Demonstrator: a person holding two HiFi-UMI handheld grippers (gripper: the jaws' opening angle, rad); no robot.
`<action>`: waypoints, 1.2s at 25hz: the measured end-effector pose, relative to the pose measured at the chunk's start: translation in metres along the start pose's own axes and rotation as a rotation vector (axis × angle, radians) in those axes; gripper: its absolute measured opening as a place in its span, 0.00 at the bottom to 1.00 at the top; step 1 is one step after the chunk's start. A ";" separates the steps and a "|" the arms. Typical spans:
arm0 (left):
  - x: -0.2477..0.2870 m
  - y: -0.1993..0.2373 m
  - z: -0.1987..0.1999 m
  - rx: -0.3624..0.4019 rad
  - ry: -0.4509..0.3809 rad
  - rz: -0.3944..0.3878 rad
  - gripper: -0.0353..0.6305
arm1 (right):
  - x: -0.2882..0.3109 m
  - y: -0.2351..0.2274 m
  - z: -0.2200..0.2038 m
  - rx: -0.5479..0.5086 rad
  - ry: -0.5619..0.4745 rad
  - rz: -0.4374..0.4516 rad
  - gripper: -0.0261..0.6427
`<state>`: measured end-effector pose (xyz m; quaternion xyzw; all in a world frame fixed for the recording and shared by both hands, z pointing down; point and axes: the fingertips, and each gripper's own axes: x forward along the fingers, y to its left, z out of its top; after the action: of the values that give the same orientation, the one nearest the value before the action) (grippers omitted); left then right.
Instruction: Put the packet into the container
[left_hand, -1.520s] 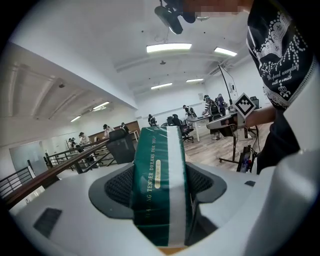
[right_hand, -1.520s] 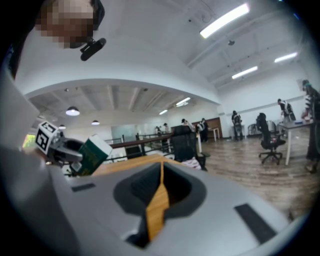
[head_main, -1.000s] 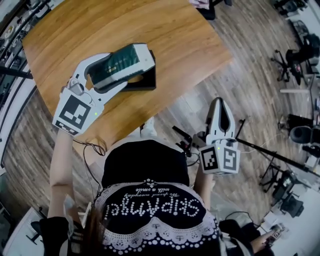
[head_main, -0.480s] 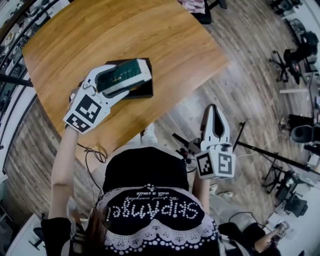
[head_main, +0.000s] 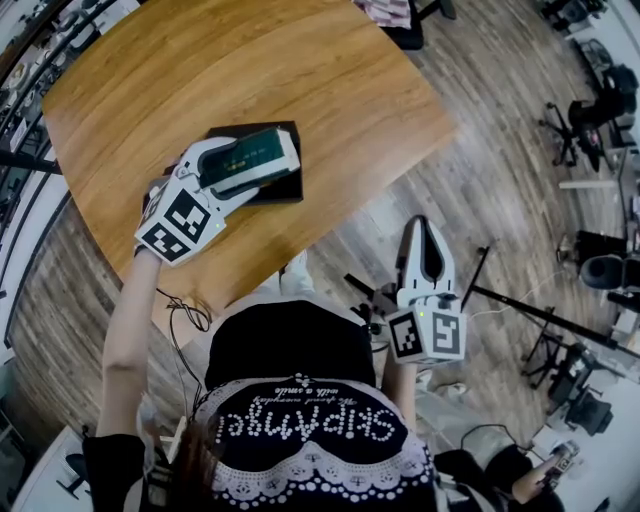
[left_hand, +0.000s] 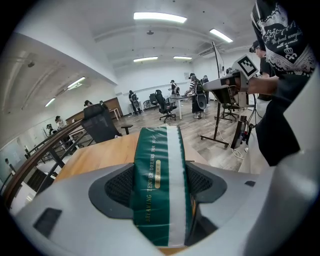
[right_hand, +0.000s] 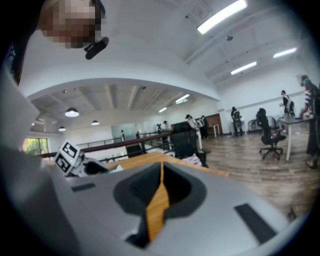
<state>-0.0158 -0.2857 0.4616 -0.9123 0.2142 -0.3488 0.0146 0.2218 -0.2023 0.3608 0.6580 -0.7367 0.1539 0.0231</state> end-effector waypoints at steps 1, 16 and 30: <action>0.000 -0.001 -0.001 0.003 0.004 -0.002 0.57 | -0.001 0.000 0.000 0.002 -0.001 0.000 0.10; 0.008 -0.024 -0.020 0.047 0.099 -0.065 0.57 | -0.008 -0.003 0.000 0.007 0.002 -0.001 0.10; 0.022 -0.032 -0.036 0.050 0.179 -0.148 0.57 | -0.008 0.000 -0.002 0.011 0.017 0.005 0.10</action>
<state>-0.0117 -0.2607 0.5082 -0.8902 0.1381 -0.4341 -0.0076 0.2227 -0.1939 0.3610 0.6550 -0.7373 0.1635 0.0254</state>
